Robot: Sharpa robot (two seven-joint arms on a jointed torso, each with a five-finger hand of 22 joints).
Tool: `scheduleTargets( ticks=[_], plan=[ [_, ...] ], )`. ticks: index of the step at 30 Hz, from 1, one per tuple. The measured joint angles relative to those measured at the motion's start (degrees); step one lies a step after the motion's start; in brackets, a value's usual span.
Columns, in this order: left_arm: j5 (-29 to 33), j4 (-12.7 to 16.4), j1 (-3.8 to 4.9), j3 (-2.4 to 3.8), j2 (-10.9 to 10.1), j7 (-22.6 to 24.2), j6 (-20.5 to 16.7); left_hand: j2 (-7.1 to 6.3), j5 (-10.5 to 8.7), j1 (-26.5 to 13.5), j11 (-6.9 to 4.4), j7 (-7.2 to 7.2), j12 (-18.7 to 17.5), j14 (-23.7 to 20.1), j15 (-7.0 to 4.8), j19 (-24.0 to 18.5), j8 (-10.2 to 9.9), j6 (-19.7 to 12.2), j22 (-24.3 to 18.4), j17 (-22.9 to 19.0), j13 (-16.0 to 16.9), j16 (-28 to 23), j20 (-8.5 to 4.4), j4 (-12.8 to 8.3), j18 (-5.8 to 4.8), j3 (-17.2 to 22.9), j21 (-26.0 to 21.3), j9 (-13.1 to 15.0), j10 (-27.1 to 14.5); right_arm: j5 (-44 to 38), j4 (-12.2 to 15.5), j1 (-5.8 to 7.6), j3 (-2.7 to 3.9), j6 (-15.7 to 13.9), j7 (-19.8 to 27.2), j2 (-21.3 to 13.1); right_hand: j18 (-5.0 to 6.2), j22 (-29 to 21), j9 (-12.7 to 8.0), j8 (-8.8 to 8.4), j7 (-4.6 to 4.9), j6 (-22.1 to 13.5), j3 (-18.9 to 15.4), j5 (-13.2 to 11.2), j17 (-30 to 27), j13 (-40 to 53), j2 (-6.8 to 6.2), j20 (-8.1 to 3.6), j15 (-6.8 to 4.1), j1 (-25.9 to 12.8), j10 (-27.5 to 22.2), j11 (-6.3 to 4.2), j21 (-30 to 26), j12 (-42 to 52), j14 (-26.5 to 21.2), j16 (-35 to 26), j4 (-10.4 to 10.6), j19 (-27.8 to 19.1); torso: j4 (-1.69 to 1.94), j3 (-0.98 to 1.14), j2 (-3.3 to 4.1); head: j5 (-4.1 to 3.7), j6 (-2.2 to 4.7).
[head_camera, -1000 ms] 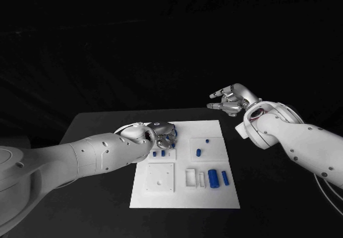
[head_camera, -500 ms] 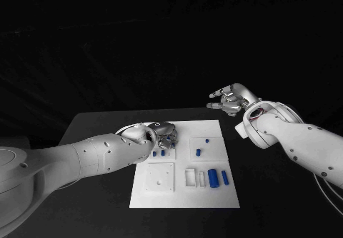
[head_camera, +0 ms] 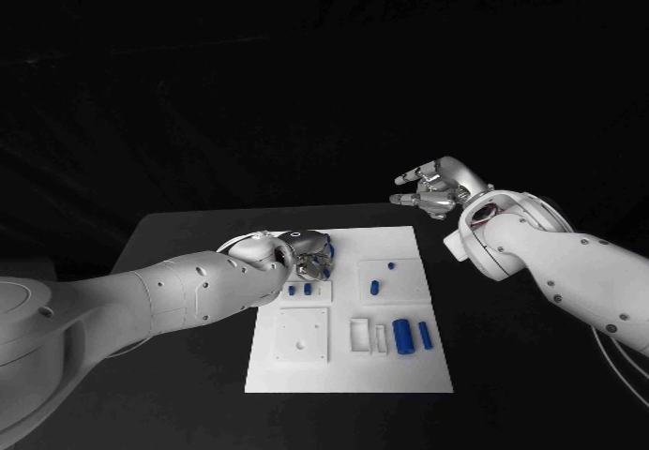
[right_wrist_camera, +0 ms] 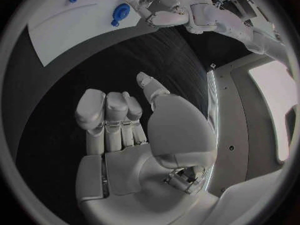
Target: Assemble the parts on the task board
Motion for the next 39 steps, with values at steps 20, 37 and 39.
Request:
scheduleTargets(
  ticks=[20, 37, 39],
  plan=[
    [0.20, -0.20, 0.00, 0.01, 0.00, 0.32, -0.40, 1.76, -0.45, 0.52, -1.98, -1.24, 0.00, 2.86, -1.23, 0.95, -0.33, 5.65, -0.01, 0.50, -0.06, 0.48, -0.94, -0.22, -0.25, -1.65, 1.55, -0.02, 6.27, -0.01, -0.02, 0.00, 0.01, 0.00, 0.00, 0.04, 0.00, -0.01, 0.00, 0.00, 0.00, 0.00, 0.00, 0.00, 0.00, 0.00, 0.00, 0.00, 0.00, 0.00, 0.00, 0.00, 0.00, 0.00, 0.00, 0.00, 0.00, 0.00, 0.04, -0.07, -0.03, 0.01, 0.01],
    [2.67, 1.46, -0.18, 1.71, -2.46, 0.62, -2.35, 2.65, -0.46, 0.54, -1.62, -0.90, -0.01, 3.25, -1.23, 1.04, -0.51, 5.42, -0.02, 0.97, -0.07, 0.48, -1.02, -0.90, -0.47, -1.81, 2.00, 0.07, 5.91, -0.03, -0.29, 0.00, 0.02, 0.00, 0.02, 0.17, 0.00, -0.02, 0.00, 0.00, 0.00, 0.00, 0.00, 0.00, 0.00, 0.00, 0.00, 0.00, 0.00, 0.00, 0.00, 0.00, 0.00, 0.00, 0.00, 0.00, 0.00, 0.00, 0.09, -0.11, -0.09, 0.30, 0.63],
    [3.21, 2.02, -0.18, 2.44, -2.94, 0.62, -2.34, 2.65, -0.46, 0.54, -1.44, -0.82, -0.01, 3.25, -1.23, 1.03, -0.52, 5.32, -0.02, 0.97, -0.07, 0.24, -1.02, -1.06, -0.49, -1.65, 2.00, 0.07, 5.74, -0.04, -0.33, 0.00, 0.02, 0.00, 0.02, 0.17, 0.00, -0.02, 0.00, 0.00, 0.00, 0.00, 0.00, 0.00, 0.00, 0.00, 0.00, 0.00, 0.00, 0.00, 0.00, 0.00, 0.00, 0.00, 0.00, 0.00, 0.00, 0.00, 0.11, -0.13, -0.10, 0.39, 0.69]
  ],
)
